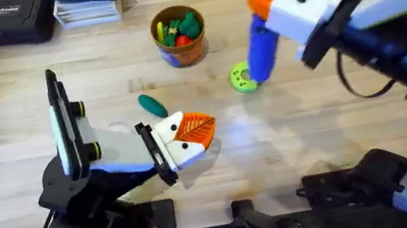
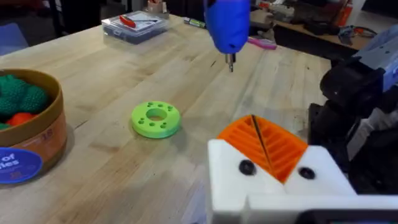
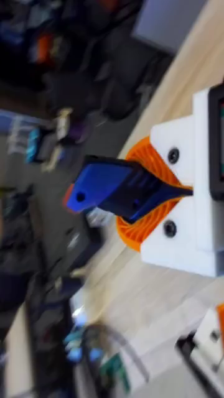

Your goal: Pick up the gripper from the table and insert it into the empty holder that is missing its gripper. Then pick up a screw, insert it into the mounting hole, and use the screwdriver to tighten it. Finally, clean up the table by picking up the vegetable and placing it into the bucket.

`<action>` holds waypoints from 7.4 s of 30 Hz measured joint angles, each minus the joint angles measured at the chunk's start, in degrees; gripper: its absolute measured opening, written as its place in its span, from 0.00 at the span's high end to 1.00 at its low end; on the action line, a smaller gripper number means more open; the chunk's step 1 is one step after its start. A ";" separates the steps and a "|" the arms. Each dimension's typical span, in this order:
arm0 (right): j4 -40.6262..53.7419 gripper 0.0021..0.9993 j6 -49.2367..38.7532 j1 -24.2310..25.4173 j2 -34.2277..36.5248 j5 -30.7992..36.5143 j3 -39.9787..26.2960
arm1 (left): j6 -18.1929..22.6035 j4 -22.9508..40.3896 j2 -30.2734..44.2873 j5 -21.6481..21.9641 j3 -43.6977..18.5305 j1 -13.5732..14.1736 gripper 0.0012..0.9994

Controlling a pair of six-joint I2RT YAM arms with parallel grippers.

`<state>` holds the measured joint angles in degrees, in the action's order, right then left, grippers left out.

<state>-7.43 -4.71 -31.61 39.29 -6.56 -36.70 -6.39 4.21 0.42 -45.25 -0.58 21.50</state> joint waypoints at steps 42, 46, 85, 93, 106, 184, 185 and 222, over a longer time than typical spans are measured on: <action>-43.02 0.98 -4.35 -30.98 18.82 5.68 5.50 | 0.00 0.00 0.00 0.00 0.00 0.00 1.00; -43.65 0.98 -4.35 -30.98 19.98 5.68 5.50 | -0.02 0.02 -0.02 0.00 0.00 0.00 1.00; -36.27 0.98 -5.01 -28.56 20.76 2.57 -1.76 | 0.15 -0.02 -0.13 0.02 0.00 0.00 1.00; -36.17 0.98 -8.47 -27.00 19.19 1.71 -7.55 | 0.15 -0.02 -0.13 0.02 0.00 0.00 1.00; 0.63 0.98 -29.93 -2.79 21.26 8.48 -7.64 | 0.15 -0.02 -0.13 0.02 0.00 0.00 1.00; 57.91 0.01 4.06 -2.27 16.93 2.96 -19.46 | 0.20 -0.02 -0.11 0.02 0.00 0.00 0.11; 57.95 0.01 5.89 -2.53 16.63 2.30 -19.46 | 0.07 -0.02 -0.13 0.00 0.00 0.00 0.04; 57.19 0.01 15.47 -2.72 16.44 0.71 -19.46 | -24.99 27.03 50.33 48.50 -32.45 0.02 0.01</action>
<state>49.76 10.76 -34.33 55.72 -5.85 -56.16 -31.39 31.24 50.76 3.25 -33.03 21.51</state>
